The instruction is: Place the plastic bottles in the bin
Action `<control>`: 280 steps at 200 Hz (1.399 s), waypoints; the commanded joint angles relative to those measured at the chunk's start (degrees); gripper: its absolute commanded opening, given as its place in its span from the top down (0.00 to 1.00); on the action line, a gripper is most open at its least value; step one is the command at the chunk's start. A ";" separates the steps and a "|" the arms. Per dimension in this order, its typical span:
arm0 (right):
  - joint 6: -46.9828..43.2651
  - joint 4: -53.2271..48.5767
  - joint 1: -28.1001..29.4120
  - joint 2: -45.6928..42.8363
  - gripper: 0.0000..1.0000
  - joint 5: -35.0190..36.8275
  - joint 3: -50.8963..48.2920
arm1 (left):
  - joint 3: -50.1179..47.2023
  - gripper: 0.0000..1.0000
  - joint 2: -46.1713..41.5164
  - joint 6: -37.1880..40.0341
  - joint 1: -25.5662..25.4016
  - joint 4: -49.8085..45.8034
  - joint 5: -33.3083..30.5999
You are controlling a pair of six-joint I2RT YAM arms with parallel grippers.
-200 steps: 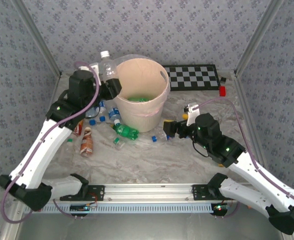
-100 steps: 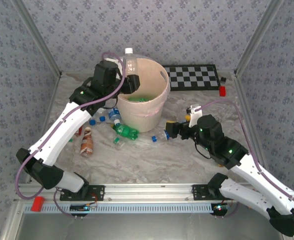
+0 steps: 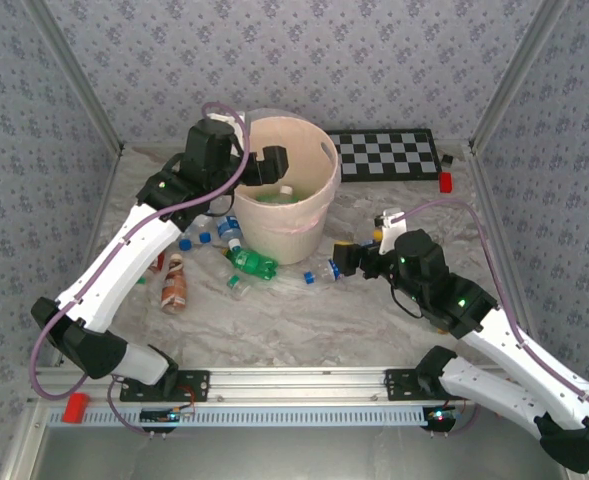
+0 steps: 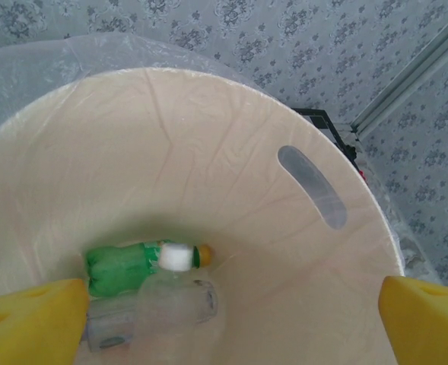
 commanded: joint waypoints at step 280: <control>7.71 -18.24 -53.94 26.79 0.00 -3.42 -2.66 | -28.99 0.00 -36.19 7.01 -0.28 1.09 -5.35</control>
